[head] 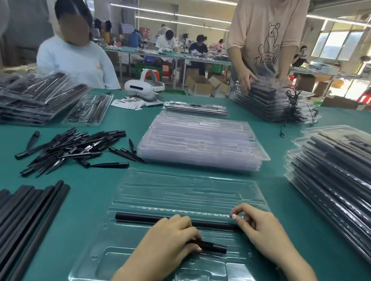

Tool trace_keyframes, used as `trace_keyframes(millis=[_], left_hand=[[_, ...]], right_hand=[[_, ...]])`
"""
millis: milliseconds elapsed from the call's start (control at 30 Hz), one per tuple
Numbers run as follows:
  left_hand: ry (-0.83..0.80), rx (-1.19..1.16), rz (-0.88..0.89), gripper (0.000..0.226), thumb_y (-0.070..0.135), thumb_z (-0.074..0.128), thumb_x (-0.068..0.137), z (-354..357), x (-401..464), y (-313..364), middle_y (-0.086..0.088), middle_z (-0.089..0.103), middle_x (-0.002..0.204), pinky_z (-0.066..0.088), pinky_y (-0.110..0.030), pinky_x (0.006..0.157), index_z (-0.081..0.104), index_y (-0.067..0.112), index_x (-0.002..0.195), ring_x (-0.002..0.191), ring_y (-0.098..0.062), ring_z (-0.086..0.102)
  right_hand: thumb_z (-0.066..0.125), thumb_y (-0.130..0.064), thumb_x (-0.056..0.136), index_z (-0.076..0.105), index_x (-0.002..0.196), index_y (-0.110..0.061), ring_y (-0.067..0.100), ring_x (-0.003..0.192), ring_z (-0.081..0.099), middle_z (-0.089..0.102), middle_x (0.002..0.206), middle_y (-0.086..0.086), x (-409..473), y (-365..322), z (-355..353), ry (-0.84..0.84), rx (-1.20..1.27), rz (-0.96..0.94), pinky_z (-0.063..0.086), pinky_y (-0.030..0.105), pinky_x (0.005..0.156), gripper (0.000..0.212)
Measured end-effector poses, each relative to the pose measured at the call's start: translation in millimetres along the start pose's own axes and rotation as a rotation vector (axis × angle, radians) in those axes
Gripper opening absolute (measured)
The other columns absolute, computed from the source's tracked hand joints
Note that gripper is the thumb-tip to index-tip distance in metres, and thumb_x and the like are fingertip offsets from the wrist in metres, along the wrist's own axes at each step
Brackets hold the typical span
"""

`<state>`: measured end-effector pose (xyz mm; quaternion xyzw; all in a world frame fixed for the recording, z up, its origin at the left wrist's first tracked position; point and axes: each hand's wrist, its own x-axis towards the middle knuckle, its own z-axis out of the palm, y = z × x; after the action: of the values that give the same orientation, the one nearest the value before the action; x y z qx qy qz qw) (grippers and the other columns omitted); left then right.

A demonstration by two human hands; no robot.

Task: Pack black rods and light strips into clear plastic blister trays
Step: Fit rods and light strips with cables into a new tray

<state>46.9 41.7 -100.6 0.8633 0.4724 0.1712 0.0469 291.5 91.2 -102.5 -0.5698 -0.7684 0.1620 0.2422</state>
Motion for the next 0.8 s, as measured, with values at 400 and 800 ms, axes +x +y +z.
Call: trace_keyframes(millis=[400, 800], left_hand=[[0.107, -0.049, 0.102, 0.024, 0.03, 0.051, 0.093, 0.3, 0.2, 9.7, 0.005, 0.037, 0.084, 0.035, -0.025, 0.07, 0.069, 0.024, 0.109, 0.083, -0.018, 0.047], [0.12, -0.155, 0.083, 0.018, 0.025, 0.066, 0.084, -3.0, 0.7, 15.7, 0.003, 0.05, 0.074, 0.038, -0.019, 0.064, 0.075, 0.026, 0.1, 0.074, -0.019, 0.053]], right_hand=[[0.059, -0.031, 0.093, 0.058, 0.083, -0.04, 0.004, 0.058, 0.048, 0.051, 0.057, -0.009, 0.8, -0.2, 0.5, 0.012, -0.008, -0.007, 0.038, 0.025, 0.056, 0.013], [0.06, -0.03, 0.092, 0.058, 0.083, -0.041, 0.003, 0.06, 0.049, 0.051, 0.058, -0.01, -0.5, -1.1, 0.9, 0.018, -0.004, 0.003, 0.037, 0.025, 0.056, 0.015]])
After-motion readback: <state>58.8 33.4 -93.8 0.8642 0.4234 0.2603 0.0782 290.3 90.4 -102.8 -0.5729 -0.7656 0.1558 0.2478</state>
